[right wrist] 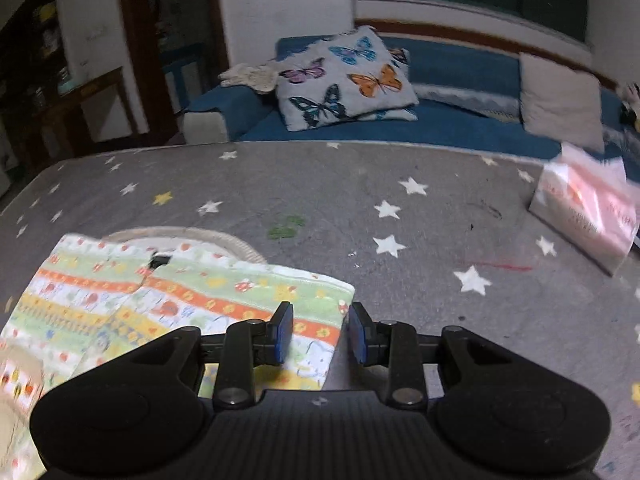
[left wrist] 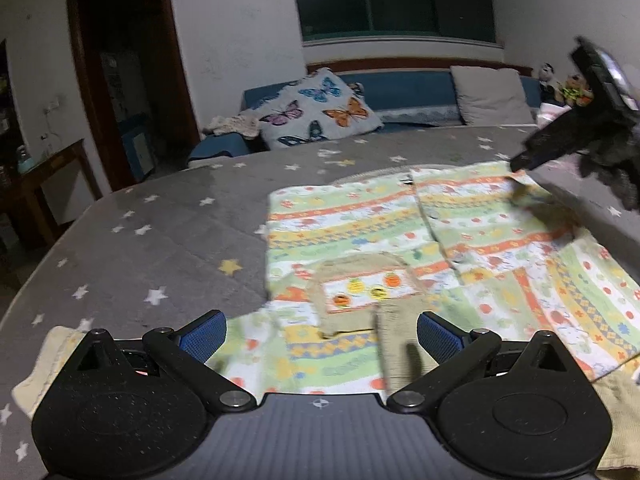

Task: Fold clothes

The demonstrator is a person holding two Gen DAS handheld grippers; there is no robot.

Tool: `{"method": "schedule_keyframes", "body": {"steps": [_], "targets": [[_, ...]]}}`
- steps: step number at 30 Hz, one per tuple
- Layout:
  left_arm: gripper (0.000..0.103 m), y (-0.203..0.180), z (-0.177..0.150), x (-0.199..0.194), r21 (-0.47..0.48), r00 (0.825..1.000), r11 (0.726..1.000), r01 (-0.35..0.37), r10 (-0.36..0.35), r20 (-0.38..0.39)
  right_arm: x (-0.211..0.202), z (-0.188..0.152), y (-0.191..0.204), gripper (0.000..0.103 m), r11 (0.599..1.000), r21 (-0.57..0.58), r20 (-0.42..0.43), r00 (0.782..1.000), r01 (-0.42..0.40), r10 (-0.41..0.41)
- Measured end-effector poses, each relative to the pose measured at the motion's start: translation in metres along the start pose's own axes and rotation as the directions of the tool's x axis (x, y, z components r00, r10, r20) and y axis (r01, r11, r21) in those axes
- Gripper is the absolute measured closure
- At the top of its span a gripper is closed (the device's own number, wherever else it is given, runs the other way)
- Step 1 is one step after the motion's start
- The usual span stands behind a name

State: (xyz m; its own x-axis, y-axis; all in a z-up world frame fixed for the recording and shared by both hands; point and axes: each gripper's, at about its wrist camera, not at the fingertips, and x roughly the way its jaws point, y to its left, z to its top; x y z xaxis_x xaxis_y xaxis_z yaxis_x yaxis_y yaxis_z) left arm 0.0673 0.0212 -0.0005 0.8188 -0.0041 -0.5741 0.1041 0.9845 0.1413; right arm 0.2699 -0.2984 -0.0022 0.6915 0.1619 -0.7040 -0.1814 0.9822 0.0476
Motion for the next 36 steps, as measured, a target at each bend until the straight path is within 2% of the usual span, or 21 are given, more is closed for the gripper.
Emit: {"method": "schedule_keyframes", "body": {"steps": [1, 3, 6, 11, 18, 21, 25, 29, 33, 36], "targets": [[0.000, 0.004, -0.001, -0.001, -0.005, 1.000, 1.000, -0.012, 0.012, 0.000, -0.006, 0.000, 0.003, 0.061, 1.000, -0.024, 0.002, 1.000, -0.003, 0.003], [0.000, 0.012, -0.003, -0.003, -0.018, 0.999, 0.999, -0.041, 0.041, -0.001, -0.021, -0.001, 0.012, 0.061, 0.997, -0.069, 0.004, 1.000, -0.018, 0.018], [0.000, 0.027, -0.008, -0.008, -0.043, 0.996, 0.995, -0.085, 0.085, -0.001, -0.045, -0.005, 0.028, 0.051, 0.991, -0.127, 0.003, 0.999, -0.047, 0.048], [0.000, 0.053, -0.022, -0.018, -0.080, 0.989, 0.985, -0.149, 0.149, -0.014, -0.079, -0.022, 0.065, 0.044, 0.965, -0.225, -0.028, 0.990, -0.138, 0.136], [0.001, 0.090, -0.040, -0.028, -0.160, 0.970, 0.956, -0.245, 0.243, -0.033, -0.112, -0.074, 0.134, 0.044, 0.899, -0.335, -0.083, 0.960, -0.281, 0.269], [0.001, 0.105, -0.047, -0.031, -0.199, 0.963, 0.942, -0.271, 0.266, -0.055, -0.117, -0.092, 0.161, 0.044, 0.872, -0.377, -0.077, 0.949, -0.312, 0.306], [0.004, 0.120, -0.054, -0.036, -0.222, 0.952, 0.926, -0.306, 0.300, -0.065, -0.108, -0.106, 0.179, 0.044, 0.865, -0.392, -0.079, 0.948, -0.313, 0.308], [0.006, 0.134, -0.059, -0.038, -0.250, 0.942, 0.908, -0.336, 0.326, -0.080, -0.099, -0.124, 0.191, 0.044, 0.855, -0.432, -0.083, 0.956, -0.288, 0.280], [0.007, 0.150, -0.062, -0.039, -0.274, 0.931, 0.890, -0.364, 0.351, -0.096, -0.114, -0.125, 0.188, 0.044, 0.837, -0.460, -0.068, 0.952, -0.295, 0.298], [0.007, 0.159, -0.063, -0.039, -0.299, 0.928, 0.878, -0.373, 0.359, -0.104, -0.120, -0.125, 0.181, 0.044, 0.841, -0.453, -0.066, 0.952, -0.295, 0.298]]}}
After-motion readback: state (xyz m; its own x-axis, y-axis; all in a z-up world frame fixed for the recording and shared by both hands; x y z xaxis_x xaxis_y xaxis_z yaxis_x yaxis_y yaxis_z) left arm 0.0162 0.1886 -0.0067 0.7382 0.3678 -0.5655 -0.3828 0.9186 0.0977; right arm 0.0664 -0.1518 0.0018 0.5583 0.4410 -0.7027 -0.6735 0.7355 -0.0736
